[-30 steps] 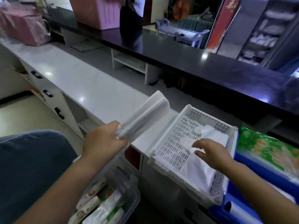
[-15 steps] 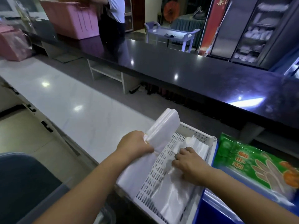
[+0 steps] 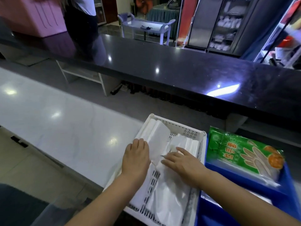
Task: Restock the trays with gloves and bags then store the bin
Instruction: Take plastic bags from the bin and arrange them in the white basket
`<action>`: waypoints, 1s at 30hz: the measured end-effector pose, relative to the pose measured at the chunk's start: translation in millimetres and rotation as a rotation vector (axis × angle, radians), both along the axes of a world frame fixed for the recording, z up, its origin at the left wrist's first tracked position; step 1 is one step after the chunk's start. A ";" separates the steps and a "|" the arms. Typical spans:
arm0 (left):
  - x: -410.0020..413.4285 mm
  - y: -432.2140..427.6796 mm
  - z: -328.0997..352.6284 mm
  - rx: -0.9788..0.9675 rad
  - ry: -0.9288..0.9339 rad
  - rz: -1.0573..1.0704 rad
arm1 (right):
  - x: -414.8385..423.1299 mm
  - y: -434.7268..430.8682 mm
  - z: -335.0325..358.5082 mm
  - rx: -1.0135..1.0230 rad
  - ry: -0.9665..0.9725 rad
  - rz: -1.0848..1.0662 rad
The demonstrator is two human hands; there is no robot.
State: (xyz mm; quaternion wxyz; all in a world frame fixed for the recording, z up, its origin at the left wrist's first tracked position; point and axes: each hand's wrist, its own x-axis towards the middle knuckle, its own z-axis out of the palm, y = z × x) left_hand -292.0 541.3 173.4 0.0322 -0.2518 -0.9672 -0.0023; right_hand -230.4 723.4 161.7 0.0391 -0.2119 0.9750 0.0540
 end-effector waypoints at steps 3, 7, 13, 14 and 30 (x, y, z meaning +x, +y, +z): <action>0.3 -5.8 -4.8 0.026 -0.077 -0.016 | -4.2 -4.2 -4.2 0.069 0.000 0.009; 8.9 -4.1 -11.9 0.085 -0.117 -0.047 | -8.2 -6.3 -5.4 0.162 0.033 0.009; 1.7 -3.0 -15.8 0.102 -0.129 -0.139 | -8.6 0.5 4.1 0.164 0.057 0.024; 0.0 -6.7 -19.5 0.082 -0.190 -0.145 | -7.5 2.5 5.4 0.158 0.053 0.023; 16.2 4.9 -43.6 -0.003 -0.312 -0.214 | 9.5 14.3 3.8 0.024 0.240 -0.027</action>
